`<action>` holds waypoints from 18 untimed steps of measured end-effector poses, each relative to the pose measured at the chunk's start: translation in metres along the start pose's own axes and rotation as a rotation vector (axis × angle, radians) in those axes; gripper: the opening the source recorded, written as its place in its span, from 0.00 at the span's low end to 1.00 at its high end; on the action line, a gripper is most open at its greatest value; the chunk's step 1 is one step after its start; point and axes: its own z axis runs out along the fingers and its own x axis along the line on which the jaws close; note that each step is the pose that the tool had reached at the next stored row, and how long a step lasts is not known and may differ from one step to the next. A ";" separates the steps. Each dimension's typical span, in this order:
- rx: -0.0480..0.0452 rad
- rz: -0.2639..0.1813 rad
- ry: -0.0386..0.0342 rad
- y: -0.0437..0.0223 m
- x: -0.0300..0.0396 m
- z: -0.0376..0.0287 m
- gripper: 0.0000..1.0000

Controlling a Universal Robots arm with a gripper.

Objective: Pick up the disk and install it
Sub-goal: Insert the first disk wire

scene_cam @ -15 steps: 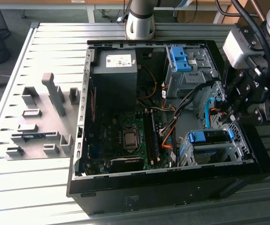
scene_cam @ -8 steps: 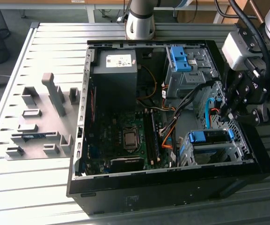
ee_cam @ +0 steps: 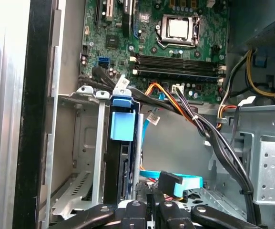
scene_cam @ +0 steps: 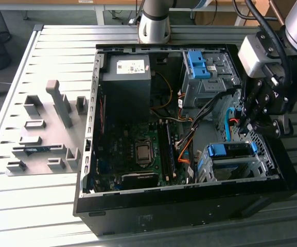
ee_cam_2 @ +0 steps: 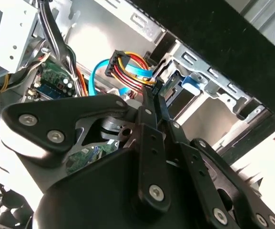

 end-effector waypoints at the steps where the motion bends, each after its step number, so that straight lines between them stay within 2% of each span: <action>1: 0.0034 0.003 0.0001 0.0002 0.0000 0.0003 0.16; 5: 0.0139 0.018 0.0010 0.0004 0.0006 0.0009 0.16; 10: 0.0157 0.017 0.0007 0.0058 0.0128 0.0006 0.16; 12: 0.0189 0.020 0.0008 0.0099 0.0135 0.0018 0.16; 18: 0.0269 0.081 0.0014 0.0105 0.0140 0.0064 0.16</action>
